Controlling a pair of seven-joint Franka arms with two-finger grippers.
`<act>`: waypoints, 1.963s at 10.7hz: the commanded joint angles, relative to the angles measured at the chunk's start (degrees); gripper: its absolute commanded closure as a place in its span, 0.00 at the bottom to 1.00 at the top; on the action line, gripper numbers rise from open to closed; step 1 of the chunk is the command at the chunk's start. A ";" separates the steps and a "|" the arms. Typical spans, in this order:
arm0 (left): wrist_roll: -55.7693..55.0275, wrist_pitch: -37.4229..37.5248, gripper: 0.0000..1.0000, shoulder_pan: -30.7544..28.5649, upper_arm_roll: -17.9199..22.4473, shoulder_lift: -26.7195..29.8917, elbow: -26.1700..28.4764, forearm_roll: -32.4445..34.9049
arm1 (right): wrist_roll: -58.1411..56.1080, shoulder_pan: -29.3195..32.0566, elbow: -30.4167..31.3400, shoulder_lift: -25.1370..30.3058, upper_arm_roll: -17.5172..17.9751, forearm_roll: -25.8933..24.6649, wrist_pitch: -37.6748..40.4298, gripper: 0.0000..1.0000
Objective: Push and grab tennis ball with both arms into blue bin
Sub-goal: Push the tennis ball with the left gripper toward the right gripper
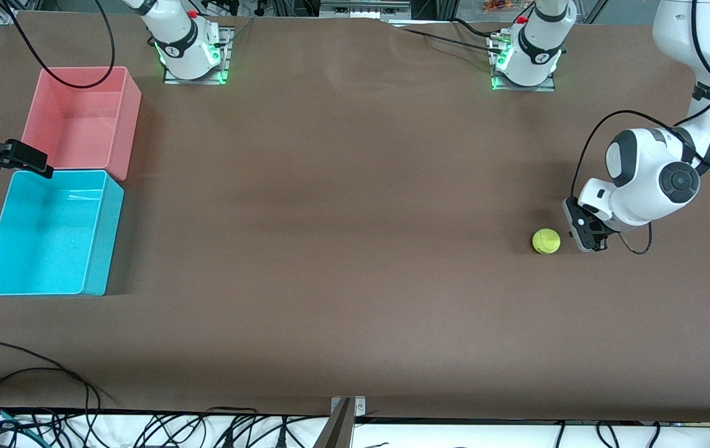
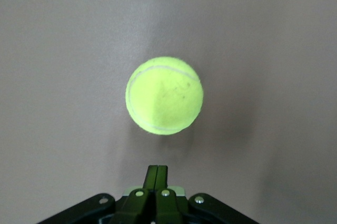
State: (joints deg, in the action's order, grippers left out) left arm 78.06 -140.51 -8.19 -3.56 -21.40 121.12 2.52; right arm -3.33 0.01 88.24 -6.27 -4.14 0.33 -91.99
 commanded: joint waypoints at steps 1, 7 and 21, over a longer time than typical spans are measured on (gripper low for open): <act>7.70 -1.52 1.00 -0.16 0.48 -3.81 -3.69 -1.29 | -1.24 0.25 -1.76 -0.58 -0.17 1.17 0.84 0.00; 16.49 -1.61 1.00 -0.16 0.49 -7.33 -7.12 -6.00 | -1.24 0.25 -1.76 -0.58 -0.17 1.17 0.84 0.00; -4.65 -3.11 1.00 7.31 -4.17 -7.79 -6.51 -9.46 | -1.24 0.25 -1.76 -0.67 -0.17 1.17 0.76 0.00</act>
State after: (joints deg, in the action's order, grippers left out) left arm 81.55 -144.49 -2.81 -6.08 -30.61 114.89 -5.67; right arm -3.35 0.00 88.21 -6.28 -4.14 0.35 -91.99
